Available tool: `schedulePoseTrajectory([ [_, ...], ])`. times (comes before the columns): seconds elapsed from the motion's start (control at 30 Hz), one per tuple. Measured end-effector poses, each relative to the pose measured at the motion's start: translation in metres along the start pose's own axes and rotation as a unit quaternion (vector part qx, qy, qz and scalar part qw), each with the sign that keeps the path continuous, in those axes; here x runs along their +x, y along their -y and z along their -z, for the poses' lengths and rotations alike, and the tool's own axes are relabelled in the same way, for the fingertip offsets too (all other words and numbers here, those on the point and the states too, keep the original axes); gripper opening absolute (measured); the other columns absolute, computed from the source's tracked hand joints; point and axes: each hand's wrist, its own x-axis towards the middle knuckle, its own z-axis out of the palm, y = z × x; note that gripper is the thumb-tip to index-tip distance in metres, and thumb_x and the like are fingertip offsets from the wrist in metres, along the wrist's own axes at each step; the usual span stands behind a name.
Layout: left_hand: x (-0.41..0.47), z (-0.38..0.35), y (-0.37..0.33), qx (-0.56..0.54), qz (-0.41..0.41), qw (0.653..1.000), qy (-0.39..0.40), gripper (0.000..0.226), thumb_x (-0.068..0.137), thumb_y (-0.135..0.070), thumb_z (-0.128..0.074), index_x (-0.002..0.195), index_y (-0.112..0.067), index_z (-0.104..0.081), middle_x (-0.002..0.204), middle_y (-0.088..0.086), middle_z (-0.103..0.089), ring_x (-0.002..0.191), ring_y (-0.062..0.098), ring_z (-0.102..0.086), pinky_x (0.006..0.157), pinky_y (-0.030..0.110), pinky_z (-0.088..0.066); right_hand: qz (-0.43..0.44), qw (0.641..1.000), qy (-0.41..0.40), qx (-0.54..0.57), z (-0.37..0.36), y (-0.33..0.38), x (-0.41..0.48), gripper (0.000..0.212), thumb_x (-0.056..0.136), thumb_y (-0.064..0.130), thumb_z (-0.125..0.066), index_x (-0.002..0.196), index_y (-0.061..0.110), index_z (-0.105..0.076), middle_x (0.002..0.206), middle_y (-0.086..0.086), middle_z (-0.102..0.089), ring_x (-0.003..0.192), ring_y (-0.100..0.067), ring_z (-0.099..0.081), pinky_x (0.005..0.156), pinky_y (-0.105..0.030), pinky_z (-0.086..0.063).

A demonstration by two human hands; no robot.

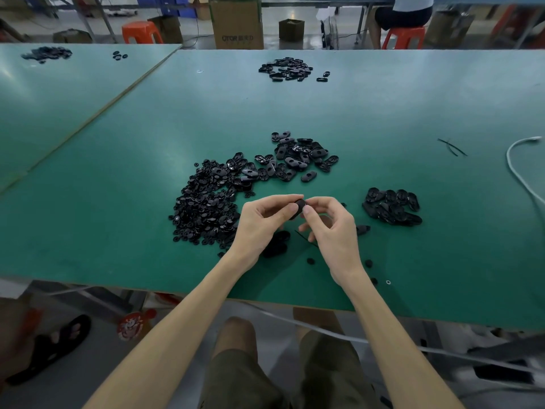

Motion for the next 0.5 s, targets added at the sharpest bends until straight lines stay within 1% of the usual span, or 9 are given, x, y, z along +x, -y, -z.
schedulePoseTrajectory([
  [0.07,0.001,0.0007,0.0013,0.001,-0.004,1.0,-0.002,0.021,0.092,-0.01,-0.075,0.111,-0.013,-0.08,0.096,0.008,-0.077,0.084,0.014,-0.065,0.068,0.019,-0.05,-0.001,1.0,0.007,-0.001,-0.0004,-0.0016,0.0004,0.005,0.1,0.011,-0.067,0.102,0.014,-0.07,0.089,-0.001,-0.077,0.071,-0.016,-0.074,0.057,-0.027,-0.052],
  [0.17,0.0019,0.002,0.0025,0.014,-0.01,1.0,0.012,0.024,0.093,-0.006,-0.073,0.116,-0.007,-0.077,0.097,0.01,-0.075,0.084,0.01,-0.065,0.074,0.018,-0.051,-0.005,1.0,0.002,0.012,0.0007,-0.0033,0.0018,0.004,0.1,0.011,-0.068,0.099,0.014,-0.072,0.086,-0.003,-0.078,0.073,-0.017,-0.074,0.057,-0.025,-0.052],
  [0.27,0.003,0.0019,0.003,0.028,-0.013,0.999,0.029,0.027,0.094,-0.002,-0.07,0.12,-0.006,-0.075,0.095,-0.002,-0.074,0.082,0.003,-0.064,0.075,0.015,-0.049,-0.007,1.0,-0.005,0.021,0.0009,-0.0042,0.0028,0.005,0.1,0.012,-0.068,0.098,0.015,-0.072,0.086,-0.002,-0.078,0.074,-0.017,-0.075,0.058,-0.024,-0.052],
  [0.33,0.0033,0.002,0.0035,0.028,-0.013,0.999,0.033,0.028,0.094,-0.001,-0.07,0.121,-0.007,-0.075,0.095,-0.007,-0.075,0.082,0.001,-0.065,0.075,0.014,-0.049,-0.008,1.0,-0.004,0.021,0.0007,-0.0052,0.0032,0.005,0.1,0.013,-0.068,0.098,0.016,-0.072,0.085,-0.001,-0.078,0.074,-0.017,-0.074,0.059,-0.024,-0.053],
  [0.5,0.0028,0.0024,0.0023,0.007,-0.011,0.999,0.032,0.027,0.093,-0.003,-0.072,0.118,-0.013,-0.077,0.106,0.005,-0.079,0.093,0.009,-0.072,0.078,0.016,-0.053,-0.005,1.0,-0.002,0.012,0.0004,-0.0065,0.0031,0.005,0.101,0.015,-0.068,0.1,0.016,-0.072,0.084,0.001,-0.078,0.074,-0.014,-0.072,0.06,-0.024,-0.052],
])
